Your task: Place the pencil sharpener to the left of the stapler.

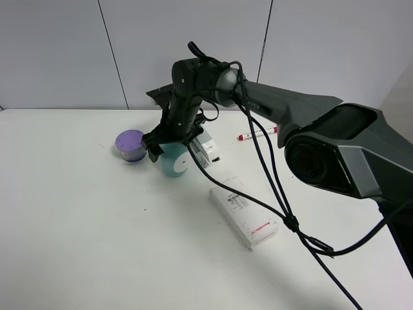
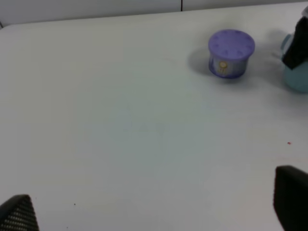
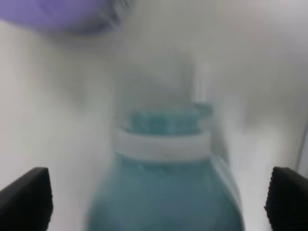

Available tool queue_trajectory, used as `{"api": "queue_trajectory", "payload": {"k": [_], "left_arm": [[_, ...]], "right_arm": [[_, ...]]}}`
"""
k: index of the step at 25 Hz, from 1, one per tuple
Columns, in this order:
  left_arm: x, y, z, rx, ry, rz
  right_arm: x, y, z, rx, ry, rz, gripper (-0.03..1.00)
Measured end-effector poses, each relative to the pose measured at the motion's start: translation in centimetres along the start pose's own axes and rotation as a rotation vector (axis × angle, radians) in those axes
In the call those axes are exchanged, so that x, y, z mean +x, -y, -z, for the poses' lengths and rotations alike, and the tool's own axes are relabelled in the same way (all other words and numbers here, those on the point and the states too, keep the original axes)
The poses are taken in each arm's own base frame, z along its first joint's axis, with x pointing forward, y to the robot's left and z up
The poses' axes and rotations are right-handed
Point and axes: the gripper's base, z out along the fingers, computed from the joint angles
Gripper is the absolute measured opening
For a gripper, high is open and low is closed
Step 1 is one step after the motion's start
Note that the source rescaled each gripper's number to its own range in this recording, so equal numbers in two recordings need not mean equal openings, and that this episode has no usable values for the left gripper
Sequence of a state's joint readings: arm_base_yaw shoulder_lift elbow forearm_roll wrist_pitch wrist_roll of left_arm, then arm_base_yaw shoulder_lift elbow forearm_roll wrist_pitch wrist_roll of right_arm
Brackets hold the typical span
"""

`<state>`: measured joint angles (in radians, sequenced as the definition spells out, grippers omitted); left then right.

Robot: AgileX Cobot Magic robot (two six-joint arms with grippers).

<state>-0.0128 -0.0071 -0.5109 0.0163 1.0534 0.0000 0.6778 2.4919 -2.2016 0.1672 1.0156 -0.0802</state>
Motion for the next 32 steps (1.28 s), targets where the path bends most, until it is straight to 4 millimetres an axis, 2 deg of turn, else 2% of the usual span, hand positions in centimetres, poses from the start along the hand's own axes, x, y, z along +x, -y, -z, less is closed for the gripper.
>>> {"api": "queue_trajectory", "payload": {"k": [6, 10, 14, 17, 20, 26, 28, 30, 32], "left_arm": [[0.0, 0.0, 0.0, 0.0, 0.0, 0.0], [0.0, 0.0, 0.0, 0.0, 0.0, 0.0], [0.0, 0.0, 0.0, 0.0, 0.0, 0.0], [0.0, 0.0, 0.0, 0.0, 0.0, 0.0], [0.0, 0.0, 0.0, 0.0, 0.0, 0.0], [0.0, 0.0, 0.0, 0.0, 0.0, 0.0], [0.0, 0.0, 0.0, 0.0, 0.0, 0.0], [0.0, 0.0, 0.0, 0.0, 0.0, 0.0], [0.0, 0.0, 0.0, 0.0, 0.0, 0.0]], "right_arm": [[-2.5, -1.7, 4.2, -0.047, 0.119, 0.012, 0.63], [-3.4, -2.0, 8.9, -0.014, 0.201, 0.041, 0.63], [-3.7, -1.7, 16.3, 0.055, 0.318, 0.057, 0.63], [-2.9, -1.3, 23.0, 0.117, 0.404, 0.048, 0.63], [-1.1, -0.1, 29.9, 0.176, 0.486, -0.001, 0.63], [3.9, 3.2, 41.5, 0.318, 0.68, -0.122, 0.63], [6.3, 3.6, 45.0, 0.372, 0.74, -0.151, 0.63], [9.7, 3.8, 48.3, 0.44, 0.784, -0.184, 0.63], [13.3, 4.5, 50.0, 0.516, 0.775, -0.237, 0.63]]}}
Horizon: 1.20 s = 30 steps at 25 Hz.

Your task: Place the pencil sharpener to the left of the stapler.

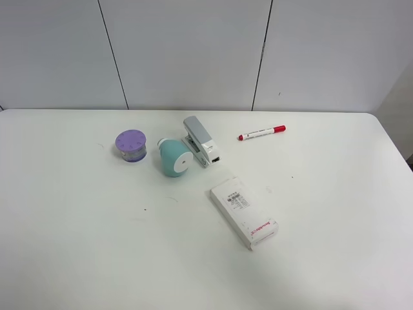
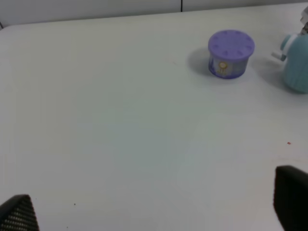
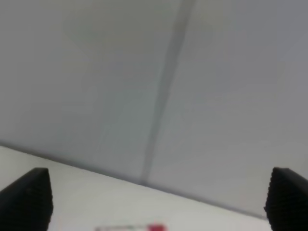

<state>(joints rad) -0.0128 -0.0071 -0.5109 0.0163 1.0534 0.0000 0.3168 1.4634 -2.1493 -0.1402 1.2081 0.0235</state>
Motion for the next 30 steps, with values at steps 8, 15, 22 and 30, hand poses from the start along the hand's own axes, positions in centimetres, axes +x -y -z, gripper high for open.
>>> {"api": "queue_trajectory", "payload": {"k": [8, 15, 22, 30], "left_arm": [[0.0, 0.0, 0.0, 0.0, 0.0, 0.0], [0.0, 0.0, 0.0, 0.0, 0.0, 0.0], [0.0, 0.0, 0.0, 0.0, 0.0, 0.0], [0.0, 0.0, 0.0, 0.0, 0.0, 0.0]], "right_arm": [[12.5, 4.0, 10.3, 0.236, -0.067, -0.135, 0.63], [25.7, 1.3, 13.4, 0.247, -0.091, -0.219, 0.63], [33.4, 0.1, 12.4, 0.25, -0.128, -0.293, 0.63], [36.5, -0.2, 11.1, 0.248, -0.137, -0.311, 0.63]]}}
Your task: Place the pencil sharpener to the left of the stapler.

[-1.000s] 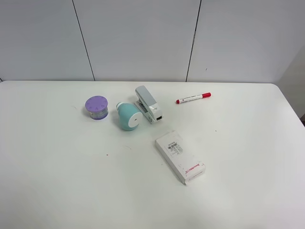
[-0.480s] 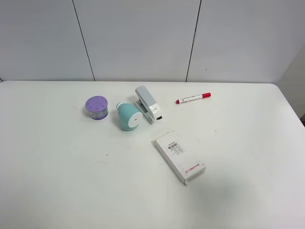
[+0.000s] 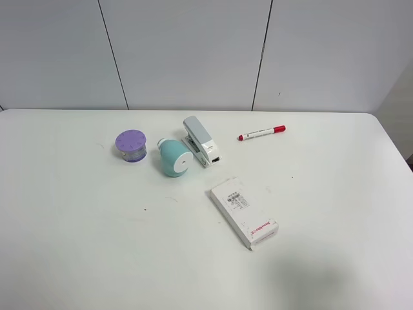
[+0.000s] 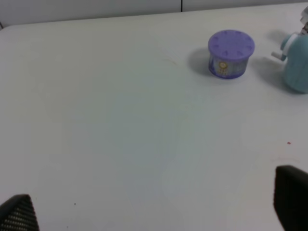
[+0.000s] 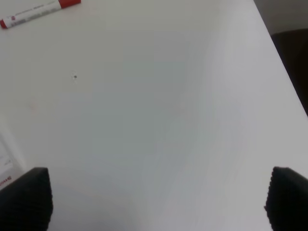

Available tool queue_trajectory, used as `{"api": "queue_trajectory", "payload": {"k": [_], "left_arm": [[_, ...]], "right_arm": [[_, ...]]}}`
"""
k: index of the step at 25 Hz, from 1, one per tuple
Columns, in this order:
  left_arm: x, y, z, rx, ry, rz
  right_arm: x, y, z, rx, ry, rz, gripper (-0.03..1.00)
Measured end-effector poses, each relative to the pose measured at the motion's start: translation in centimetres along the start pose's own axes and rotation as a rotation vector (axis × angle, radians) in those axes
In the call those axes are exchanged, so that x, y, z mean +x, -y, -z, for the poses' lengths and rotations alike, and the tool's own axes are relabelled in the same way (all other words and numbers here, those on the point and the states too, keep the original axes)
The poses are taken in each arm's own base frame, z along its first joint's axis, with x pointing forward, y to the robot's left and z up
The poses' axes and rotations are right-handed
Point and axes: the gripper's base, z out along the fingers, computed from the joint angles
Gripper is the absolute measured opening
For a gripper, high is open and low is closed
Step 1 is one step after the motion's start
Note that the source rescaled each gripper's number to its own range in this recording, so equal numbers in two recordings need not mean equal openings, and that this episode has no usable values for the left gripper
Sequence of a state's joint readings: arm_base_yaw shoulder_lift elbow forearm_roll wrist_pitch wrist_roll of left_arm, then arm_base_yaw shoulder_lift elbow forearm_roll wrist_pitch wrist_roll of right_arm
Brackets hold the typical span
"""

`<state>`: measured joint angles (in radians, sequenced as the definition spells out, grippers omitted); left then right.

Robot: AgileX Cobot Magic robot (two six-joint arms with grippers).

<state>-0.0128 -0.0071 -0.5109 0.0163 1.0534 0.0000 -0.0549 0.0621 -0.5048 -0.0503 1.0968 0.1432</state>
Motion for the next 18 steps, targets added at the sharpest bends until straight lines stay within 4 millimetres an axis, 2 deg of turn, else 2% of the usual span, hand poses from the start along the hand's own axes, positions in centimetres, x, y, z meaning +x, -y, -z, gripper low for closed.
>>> {"api": "queue_trajectory", "payload": {"k": [5, 18], "left_arm": [[0.0, 0.0, 0.0, 0.0, 0.0, 0.0], [0.0, 0.0, 0.0, 0.0, 0.0, 0.0]], "right_arm": [[0.49, 0.07, 0.56, -0.01, 0.078, 0.007, 0.63], [0.49, 0.05, 0.57, -0.013, 0.079, 0.012, 0.63]]}}
